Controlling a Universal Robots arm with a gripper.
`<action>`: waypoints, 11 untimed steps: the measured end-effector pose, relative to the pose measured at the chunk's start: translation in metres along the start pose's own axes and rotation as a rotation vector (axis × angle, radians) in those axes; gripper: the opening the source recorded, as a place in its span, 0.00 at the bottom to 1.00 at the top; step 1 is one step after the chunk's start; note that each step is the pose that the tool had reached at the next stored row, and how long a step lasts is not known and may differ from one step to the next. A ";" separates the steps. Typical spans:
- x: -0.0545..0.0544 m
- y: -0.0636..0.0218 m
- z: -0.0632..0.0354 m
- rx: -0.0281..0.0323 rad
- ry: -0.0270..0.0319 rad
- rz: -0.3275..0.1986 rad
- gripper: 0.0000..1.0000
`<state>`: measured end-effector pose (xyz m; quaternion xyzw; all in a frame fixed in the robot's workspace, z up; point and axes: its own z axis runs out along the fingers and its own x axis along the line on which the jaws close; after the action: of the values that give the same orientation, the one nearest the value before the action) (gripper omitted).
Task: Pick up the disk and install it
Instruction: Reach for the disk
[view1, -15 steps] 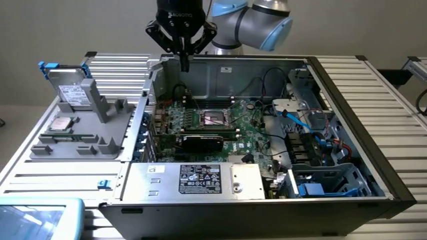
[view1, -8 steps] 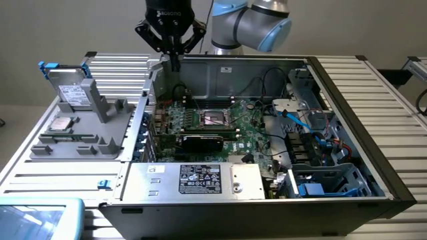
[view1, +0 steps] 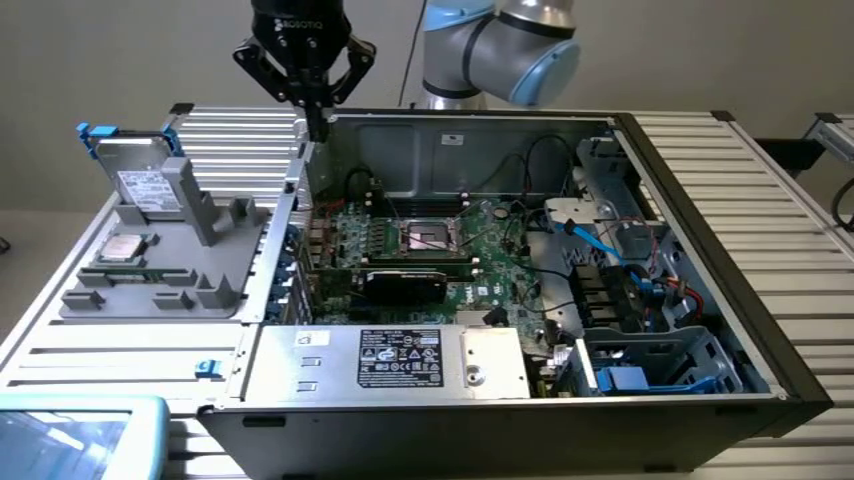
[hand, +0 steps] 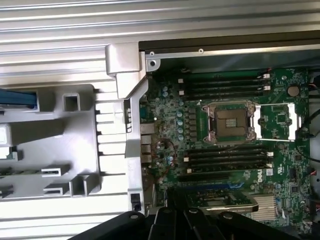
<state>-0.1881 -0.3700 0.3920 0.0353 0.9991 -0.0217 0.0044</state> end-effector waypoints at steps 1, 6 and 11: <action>0.005 0.0005 0.0000 0.0003 -0.0001 0.000 0.11; 0.027 0.0036 0.0000 0.0008 -0.0002 0.000 0.11; 0.050 0.0068 0.0007 0.0008 -0.0001 0.000 0.11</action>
<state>-0.2379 -0.3597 0.3905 0.0353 0.9991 -0.0220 0.0044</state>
